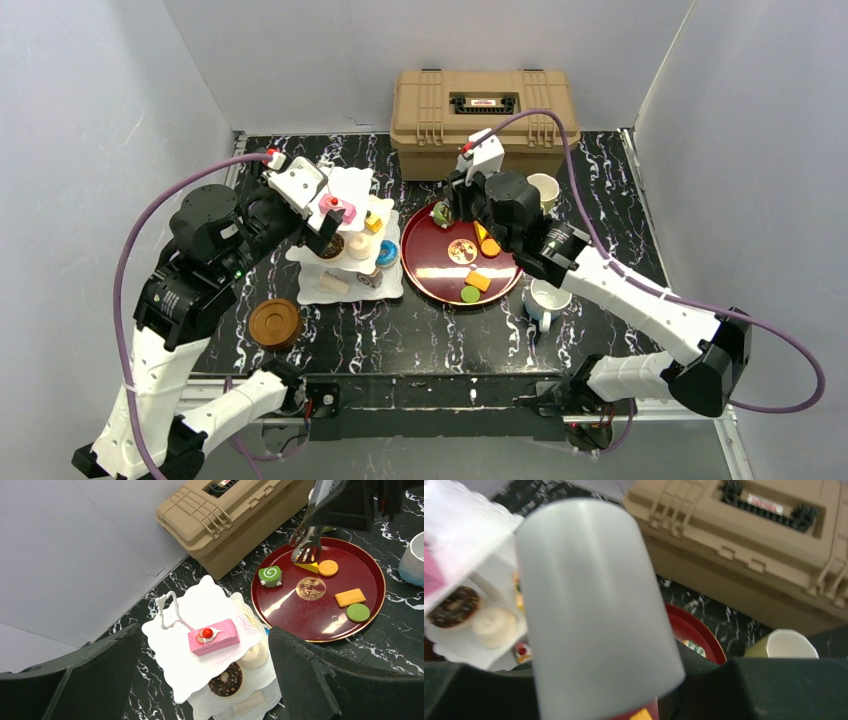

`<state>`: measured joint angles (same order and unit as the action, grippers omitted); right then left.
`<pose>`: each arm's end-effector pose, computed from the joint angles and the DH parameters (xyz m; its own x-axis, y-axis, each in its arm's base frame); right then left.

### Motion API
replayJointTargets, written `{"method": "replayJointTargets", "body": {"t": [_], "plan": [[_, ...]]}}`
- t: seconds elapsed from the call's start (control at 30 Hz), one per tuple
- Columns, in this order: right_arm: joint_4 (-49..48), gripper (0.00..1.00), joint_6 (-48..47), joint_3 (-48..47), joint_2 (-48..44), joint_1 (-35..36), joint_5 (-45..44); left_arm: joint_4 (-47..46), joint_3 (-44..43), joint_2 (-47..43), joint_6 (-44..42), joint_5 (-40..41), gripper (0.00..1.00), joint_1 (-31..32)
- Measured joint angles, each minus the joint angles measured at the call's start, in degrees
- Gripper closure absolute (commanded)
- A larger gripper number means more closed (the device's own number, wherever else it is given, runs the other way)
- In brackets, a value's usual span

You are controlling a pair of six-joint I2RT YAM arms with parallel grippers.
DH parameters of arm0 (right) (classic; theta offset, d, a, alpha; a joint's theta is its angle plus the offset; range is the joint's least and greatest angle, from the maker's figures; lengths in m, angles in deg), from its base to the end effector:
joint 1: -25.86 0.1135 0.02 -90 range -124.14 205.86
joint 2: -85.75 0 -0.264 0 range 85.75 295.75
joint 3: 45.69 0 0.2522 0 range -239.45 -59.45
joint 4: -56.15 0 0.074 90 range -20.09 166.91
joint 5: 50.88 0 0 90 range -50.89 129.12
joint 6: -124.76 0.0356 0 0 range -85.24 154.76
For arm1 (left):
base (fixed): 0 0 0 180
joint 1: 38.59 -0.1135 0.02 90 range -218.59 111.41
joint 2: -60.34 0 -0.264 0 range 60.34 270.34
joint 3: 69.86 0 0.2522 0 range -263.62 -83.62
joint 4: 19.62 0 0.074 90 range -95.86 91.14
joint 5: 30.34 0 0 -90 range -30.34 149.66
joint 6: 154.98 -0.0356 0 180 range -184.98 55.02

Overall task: Serve the afternoon tea
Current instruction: Place the desert on the desert table.

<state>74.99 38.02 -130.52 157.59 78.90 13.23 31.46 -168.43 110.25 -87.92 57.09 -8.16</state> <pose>0.1861 0.2215 0.4102 -0.0872 -0.0308 -0.9957 -0.4535 0.8912 0.0121 0.1079 -0.0652 0.5002 0.1787 0.3466 -0.9208 0.5157 0.7640 0.3877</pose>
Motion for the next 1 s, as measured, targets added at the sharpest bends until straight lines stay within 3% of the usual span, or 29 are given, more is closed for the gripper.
{"method": "replayJointTargets", "body": {"t": [0.5,1.0], "plan": [[-6.0,0.47,5.9,17.9,-1.0,-9.3,-7.0,0.0,0.0,0.3,0.0,-0.3,0.06,0.0],[-14.1,0.41,10.7,21.9,3.0,-12.9,-8.8,0.0,0.0,0.3,0.0,-0.5,0.06,0.0]]}}
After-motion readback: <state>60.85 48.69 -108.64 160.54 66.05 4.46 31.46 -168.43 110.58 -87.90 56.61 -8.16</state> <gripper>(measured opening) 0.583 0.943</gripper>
